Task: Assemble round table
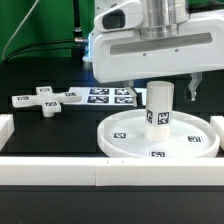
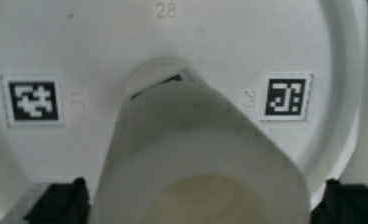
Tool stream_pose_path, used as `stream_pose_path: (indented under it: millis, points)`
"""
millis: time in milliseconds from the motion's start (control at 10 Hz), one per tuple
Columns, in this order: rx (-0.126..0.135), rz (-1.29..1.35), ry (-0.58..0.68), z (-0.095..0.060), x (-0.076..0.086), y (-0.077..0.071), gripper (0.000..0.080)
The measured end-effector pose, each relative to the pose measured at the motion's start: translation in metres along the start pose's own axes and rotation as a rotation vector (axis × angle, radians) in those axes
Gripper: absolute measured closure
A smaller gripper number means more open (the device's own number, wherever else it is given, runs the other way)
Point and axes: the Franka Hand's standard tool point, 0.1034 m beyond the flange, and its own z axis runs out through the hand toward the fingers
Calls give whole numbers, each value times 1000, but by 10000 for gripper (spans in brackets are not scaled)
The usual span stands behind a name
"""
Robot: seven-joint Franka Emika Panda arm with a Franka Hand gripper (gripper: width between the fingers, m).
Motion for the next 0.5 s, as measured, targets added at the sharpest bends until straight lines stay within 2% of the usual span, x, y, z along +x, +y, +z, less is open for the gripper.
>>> stream_pose_path:
  millis: [200,500]
  points:
    - [-28,-223,-3,-2,3,-3,151]
    - [-33,-427,0,-2,4,1,151]
